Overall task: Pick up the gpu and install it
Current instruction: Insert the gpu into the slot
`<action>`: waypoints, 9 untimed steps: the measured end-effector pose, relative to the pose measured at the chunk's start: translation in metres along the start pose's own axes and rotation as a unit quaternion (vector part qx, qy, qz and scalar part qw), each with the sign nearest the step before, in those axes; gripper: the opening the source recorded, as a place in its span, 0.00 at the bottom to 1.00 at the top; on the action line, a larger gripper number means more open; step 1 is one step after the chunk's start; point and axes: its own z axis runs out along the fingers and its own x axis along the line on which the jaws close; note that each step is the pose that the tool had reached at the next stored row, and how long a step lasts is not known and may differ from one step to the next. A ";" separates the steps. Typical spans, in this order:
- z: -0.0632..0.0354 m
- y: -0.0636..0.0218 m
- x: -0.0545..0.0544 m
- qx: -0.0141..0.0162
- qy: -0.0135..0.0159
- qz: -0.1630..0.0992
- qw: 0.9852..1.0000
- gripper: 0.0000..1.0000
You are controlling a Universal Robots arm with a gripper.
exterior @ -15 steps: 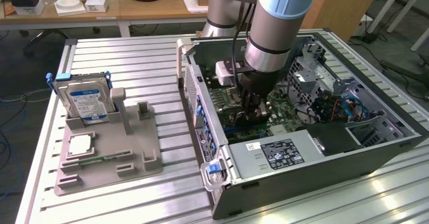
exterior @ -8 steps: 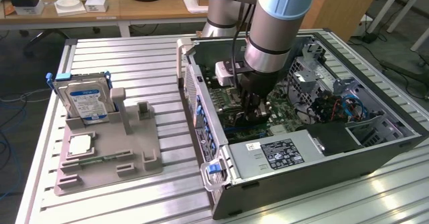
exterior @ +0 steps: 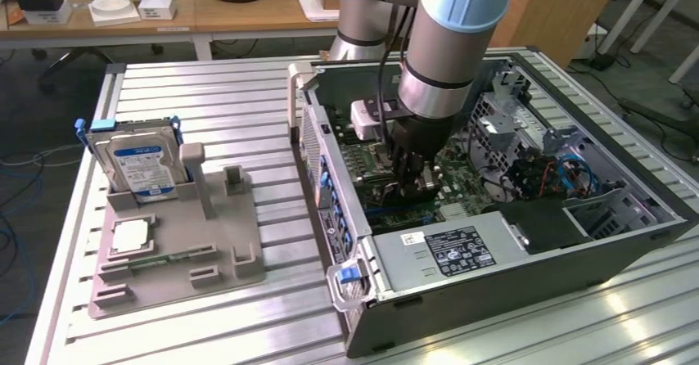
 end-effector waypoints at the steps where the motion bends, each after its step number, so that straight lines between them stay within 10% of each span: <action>1: 0.0000 0.0000 0.000 0.000 0.000 0.000 1.000 0.26; 9: -0.0003 0.0001 0.000 0.000 0.000 0.000 1.000 0.26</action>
